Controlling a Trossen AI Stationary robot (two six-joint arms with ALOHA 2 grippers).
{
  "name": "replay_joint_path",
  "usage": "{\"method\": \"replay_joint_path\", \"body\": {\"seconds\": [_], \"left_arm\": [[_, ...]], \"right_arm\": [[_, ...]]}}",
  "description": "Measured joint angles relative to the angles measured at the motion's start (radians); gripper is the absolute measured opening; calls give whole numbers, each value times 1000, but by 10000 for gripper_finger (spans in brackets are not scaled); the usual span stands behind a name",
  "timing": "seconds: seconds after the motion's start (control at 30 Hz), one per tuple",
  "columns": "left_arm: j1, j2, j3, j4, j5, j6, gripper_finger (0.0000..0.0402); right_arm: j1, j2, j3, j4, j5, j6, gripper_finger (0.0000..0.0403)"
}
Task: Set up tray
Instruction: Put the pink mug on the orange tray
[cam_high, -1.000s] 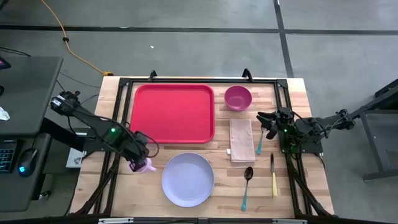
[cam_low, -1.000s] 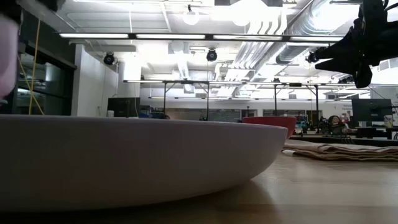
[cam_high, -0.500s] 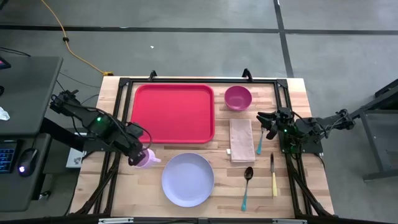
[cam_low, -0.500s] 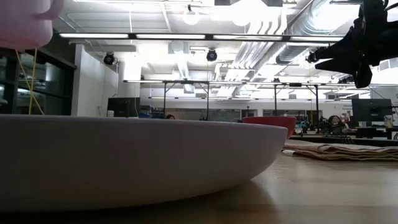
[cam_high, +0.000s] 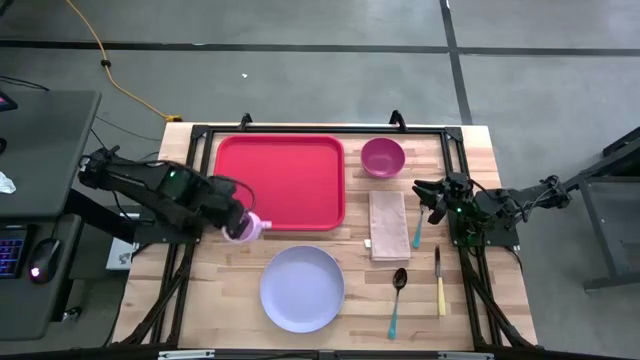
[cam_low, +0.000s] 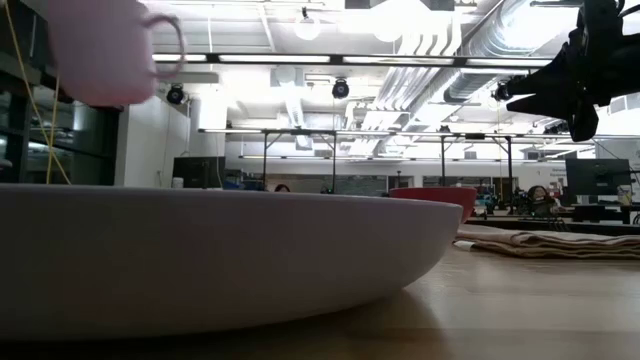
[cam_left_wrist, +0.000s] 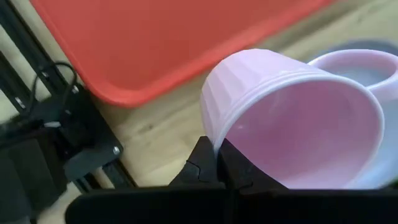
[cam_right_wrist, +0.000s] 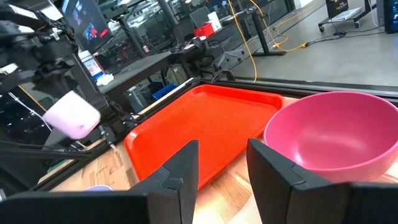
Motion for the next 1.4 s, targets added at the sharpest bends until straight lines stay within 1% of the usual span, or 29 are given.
{"method": "replay_joint_path", "body": {"seconds": [0.17,0.3,0.77,1.07,1.4], "left_arm": [[146,0,0,0,-27,103,12],[257,0,0,0,-25,208,12],[579,0,0,1,-18,498,12],[758,0,0,15,-19,654,12],[926,0,0,90,-18,789,12]], "right_arm": [[0,0,0,0,0,0,113],[0,0,0,0,-1,0,113],[0,0,0,0,-1,0,113],[0,0,0,0,-1,0,113],[0,0,0,0,-1,10,113]]}}
